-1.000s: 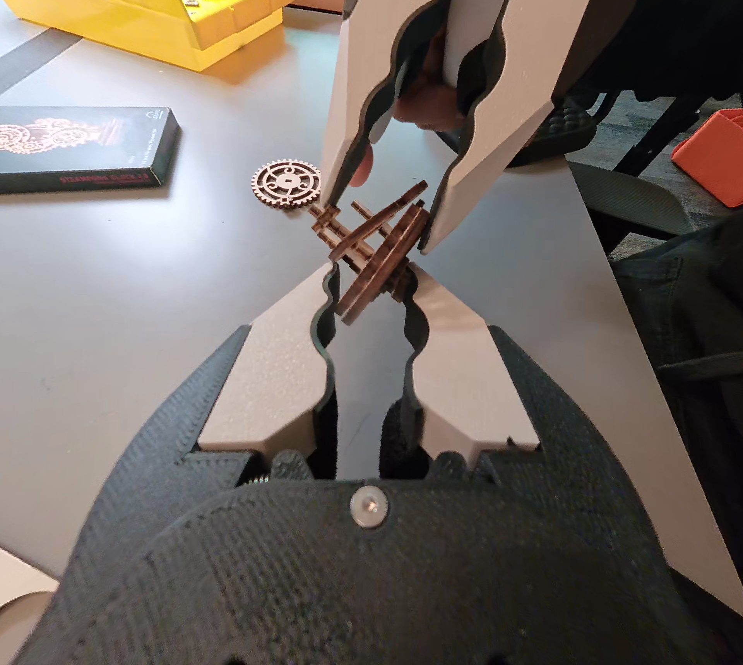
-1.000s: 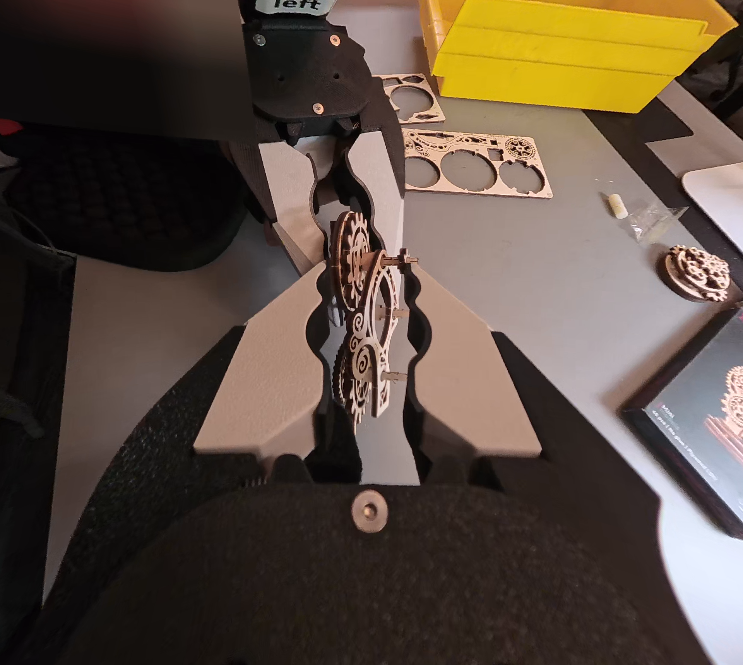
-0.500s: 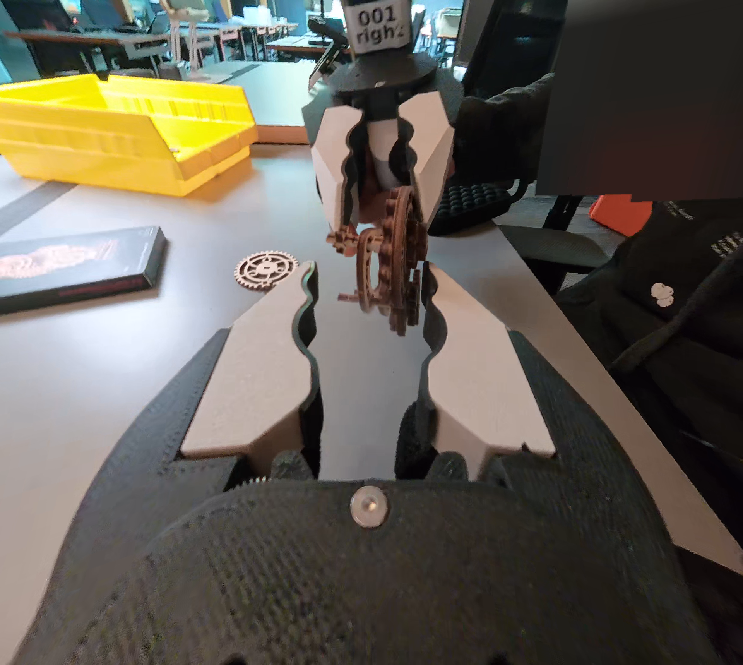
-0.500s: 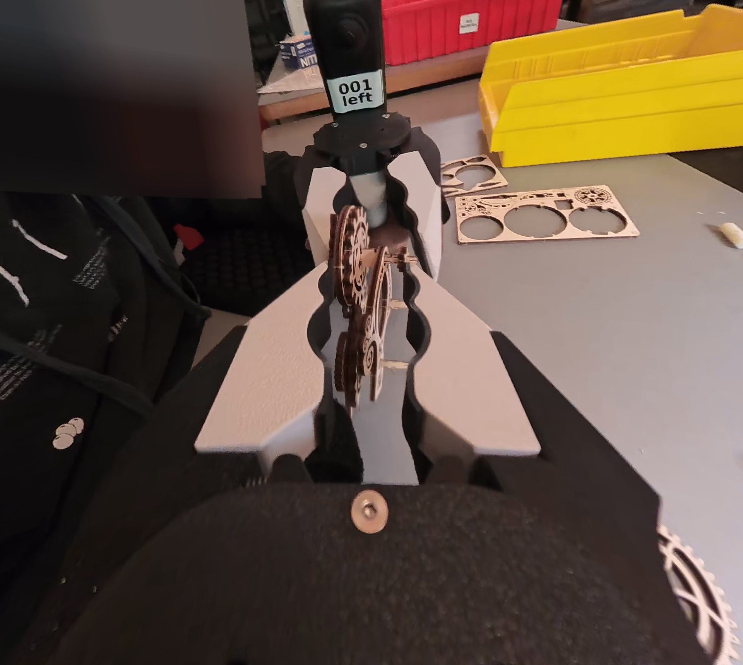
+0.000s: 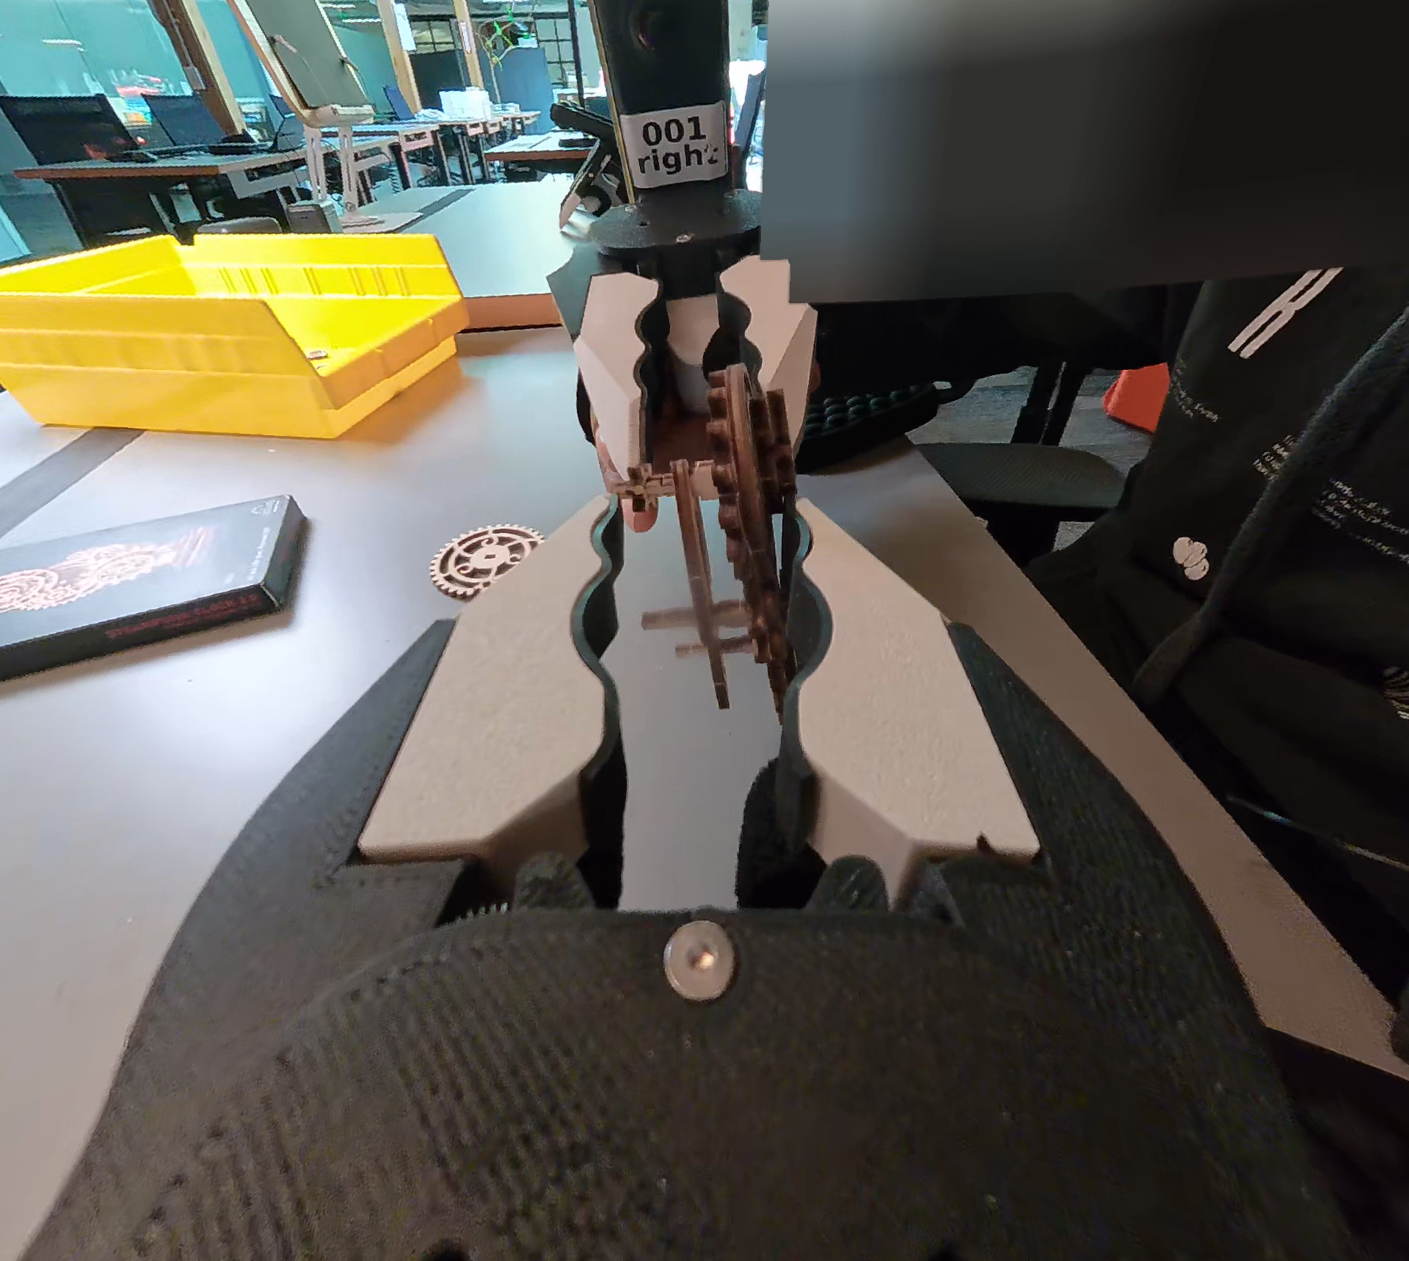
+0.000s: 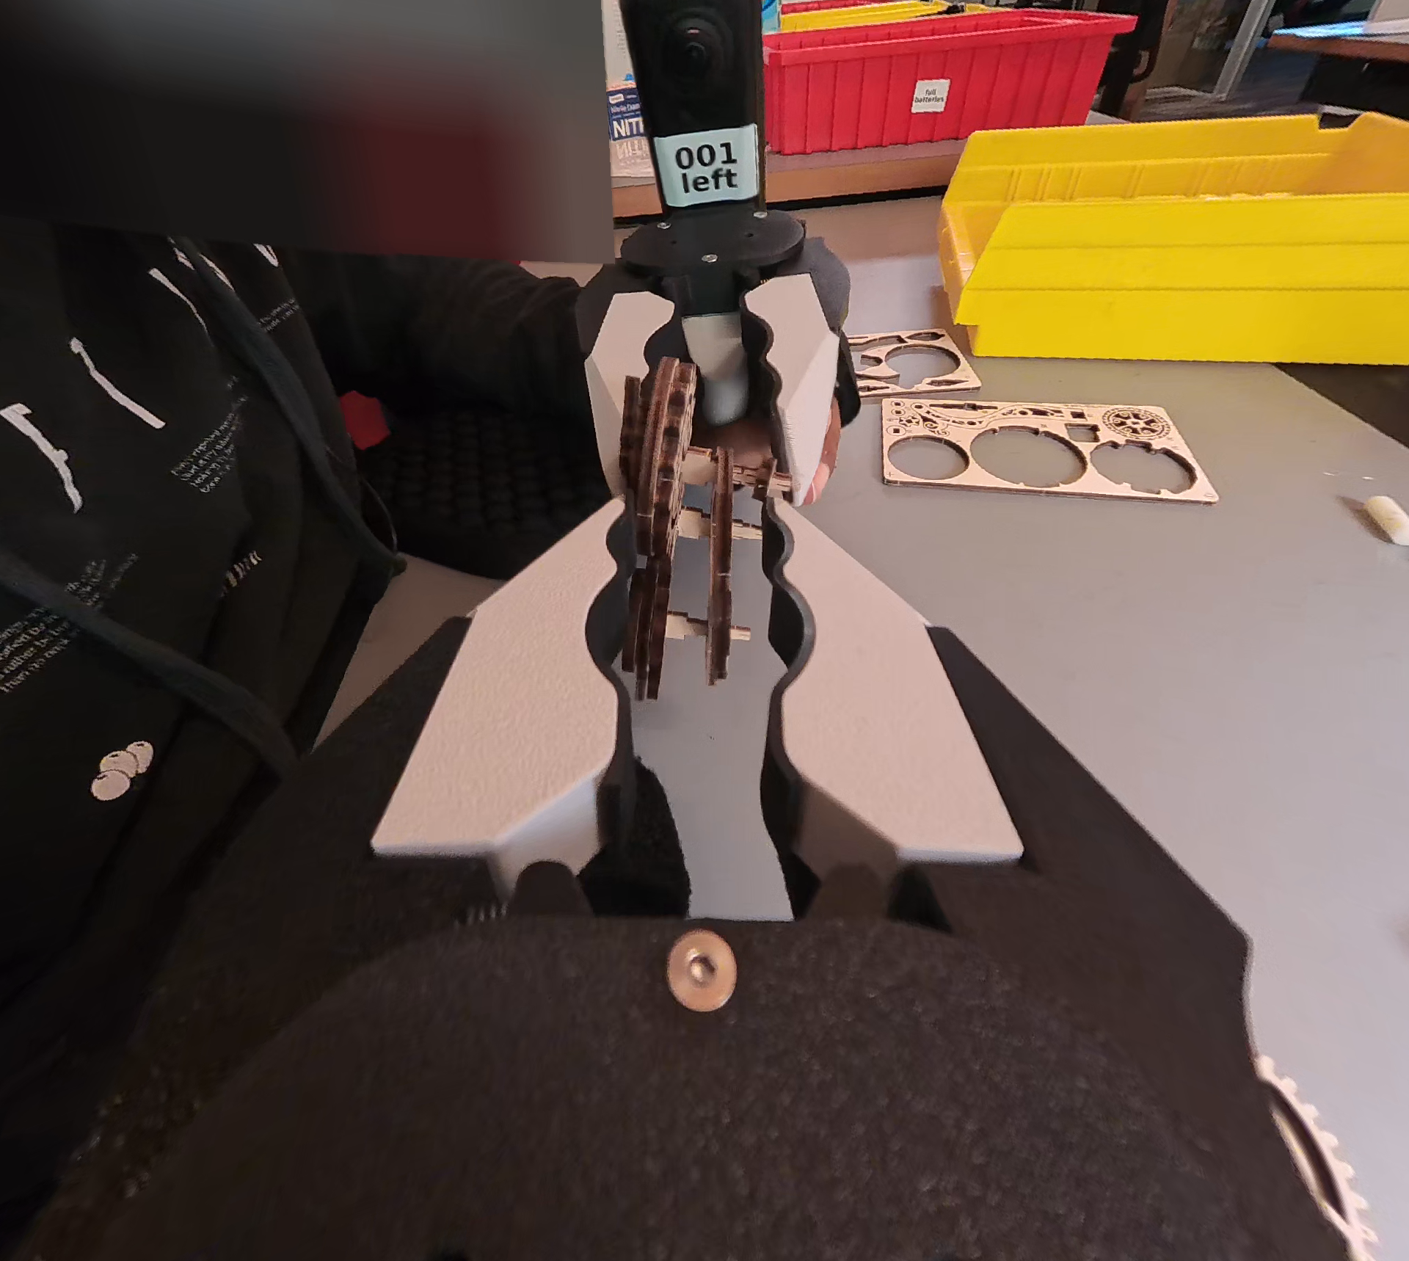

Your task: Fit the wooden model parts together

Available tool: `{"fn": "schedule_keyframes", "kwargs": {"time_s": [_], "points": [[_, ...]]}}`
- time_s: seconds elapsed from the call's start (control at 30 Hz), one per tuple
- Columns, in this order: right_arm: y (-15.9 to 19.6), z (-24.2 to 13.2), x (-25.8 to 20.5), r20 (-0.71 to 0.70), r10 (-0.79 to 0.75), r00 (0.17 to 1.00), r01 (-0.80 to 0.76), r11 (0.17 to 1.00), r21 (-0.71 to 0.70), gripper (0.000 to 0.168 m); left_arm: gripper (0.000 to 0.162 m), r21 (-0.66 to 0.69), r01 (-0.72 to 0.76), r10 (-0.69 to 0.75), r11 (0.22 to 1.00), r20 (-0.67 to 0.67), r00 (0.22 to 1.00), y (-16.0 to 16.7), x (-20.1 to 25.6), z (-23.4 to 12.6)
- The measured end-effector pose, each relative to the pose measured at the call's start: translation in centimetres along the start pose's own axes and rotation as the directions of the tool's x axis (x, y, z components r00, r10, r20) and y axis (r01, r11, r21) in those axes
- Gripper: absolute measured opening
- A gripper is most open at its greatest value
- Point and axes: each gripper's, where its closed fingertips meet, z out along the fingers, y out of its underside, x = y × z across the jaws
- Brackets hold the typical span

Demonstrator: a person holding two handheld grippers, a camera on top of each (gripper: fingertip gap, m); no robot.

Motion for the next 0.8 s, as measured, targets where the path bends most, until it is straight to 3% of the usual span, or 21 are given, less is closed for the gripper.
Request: {"fn": "schedule_keyframes", "kwargs": {"time_s": [0.4, 0.5, 0.53, 0.57, 0.8], "points": [[0.5, -0.1, 0.1, -0.018, -0.006, 1.0, 0.006, 1.0, -0.001, 0.032, 0.034, -0.085, -0.11, 0.114, 0.99, 0.039, 0.993, 0.9, 0.0, 0.4], [0.8, -0.1, -0.1, -0.02, -0.026, 0.999, 0.025, 1.0, -0.011, 0.03, 0.034, -0.09, -0.127, 0.131, 0.988, 0.035, 0.991, 1.1, 0.1, 0.4], [0.9, -0.1, -0.3, -0.009, -0.037, 0.999, 0.037, 0.999, -0.013, 0.017, 0.034, -0.095, -0.13, 0.134, 0.987, 0.04, 0.99, 1.2, 0.0, 0.4], [1.0, -0.1, -0.4, -0.017, -0.049, 0.999, 0.049, 0.999, -0.016, 0.014, 0.033, -0.1, -0.13, 0.135, 0.987, 0.047, 0.99, 1.3, -0.2, 0.4], [0.7, -0.4, 0.4, -0.077, -0.09, 0.993, 0.087, 0.996, -0.036, 0.017, 0.033, -0.101, -0.151, 0.161, 0.983, 0.096, 0.982, 1.2, -0.9, 0.3]]}}
